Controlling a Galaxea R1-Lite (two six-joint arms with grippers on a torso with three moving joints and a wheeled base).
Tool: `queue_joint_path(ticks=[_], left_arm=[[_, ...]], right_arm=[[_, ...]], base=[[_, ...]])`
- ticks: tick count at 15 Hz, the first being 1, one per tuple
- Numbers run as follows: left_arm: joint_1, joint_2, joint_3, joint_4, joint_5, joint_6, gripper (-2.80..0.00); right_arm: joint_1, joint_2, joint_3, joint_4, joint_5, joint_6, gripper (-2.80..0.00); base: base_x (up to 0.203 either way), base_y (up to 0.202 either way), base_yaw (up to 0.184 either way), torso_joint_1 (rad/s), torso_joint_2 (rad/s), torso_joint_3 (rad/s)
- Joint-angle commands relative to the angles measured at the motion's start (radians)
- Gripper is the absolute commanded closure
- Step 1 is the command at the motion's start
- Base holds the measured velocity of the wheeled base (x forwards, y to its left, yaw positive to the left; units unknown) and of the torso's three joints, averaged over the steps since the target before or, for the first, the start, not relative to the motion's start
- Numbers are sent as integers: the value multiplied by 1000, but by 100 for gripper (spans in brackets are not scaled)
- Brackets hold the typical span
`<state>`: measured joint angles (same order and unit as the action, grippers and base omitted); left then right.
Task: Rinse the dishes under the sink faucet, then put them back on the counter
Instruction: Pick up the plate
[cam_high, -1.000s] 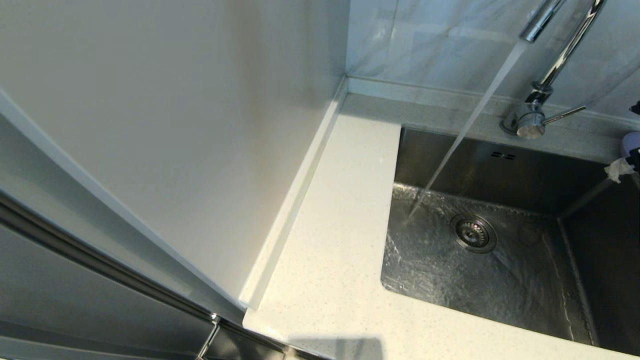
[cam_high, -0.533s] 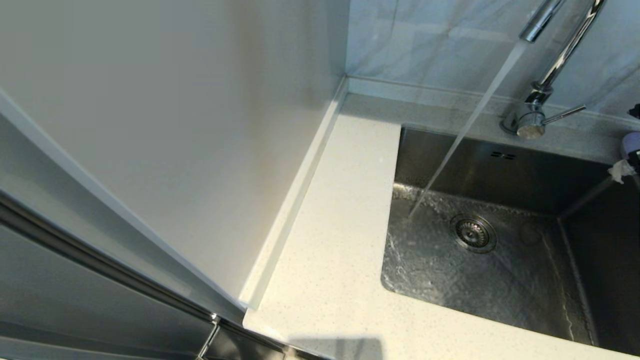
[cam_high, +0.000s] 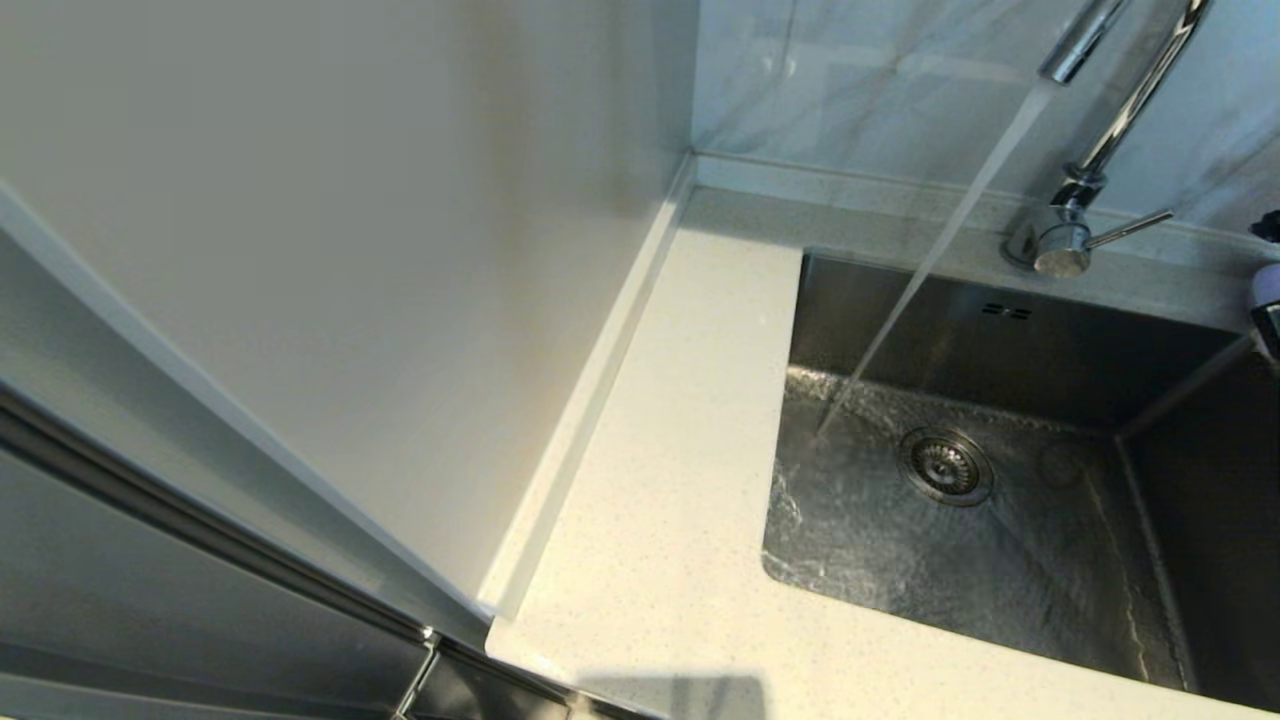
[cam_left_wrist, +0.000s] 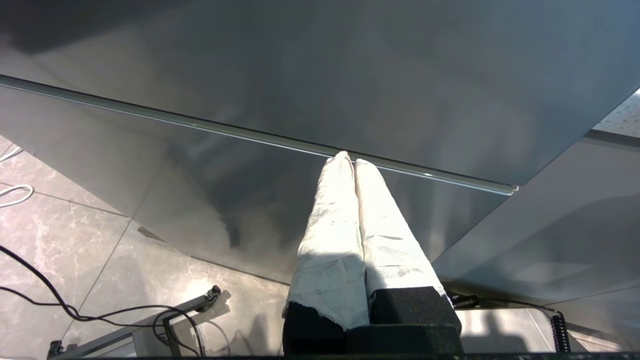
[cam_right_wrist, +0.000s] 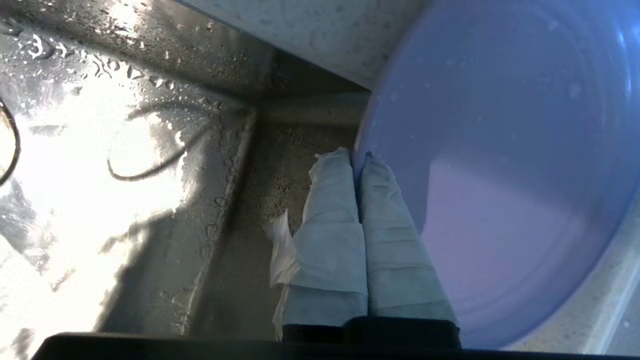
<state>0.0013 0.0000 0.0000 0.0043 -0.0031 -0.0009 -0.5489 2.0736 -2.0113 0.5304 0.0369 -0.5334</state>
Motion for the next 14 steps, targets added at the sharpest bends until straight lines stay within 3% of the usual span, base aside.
queue_joint_path(ticks=[1,14], left_arm=[[0,0,0,0,0,1,0],[0,0,0,0,0,0,0]], right_arm=[[0,5,0,-2,1,-3,0],[37,-179,2,91,104,0,0]], base=[[0,0,0,0,0,0],[0,0,0,0,0,0]])
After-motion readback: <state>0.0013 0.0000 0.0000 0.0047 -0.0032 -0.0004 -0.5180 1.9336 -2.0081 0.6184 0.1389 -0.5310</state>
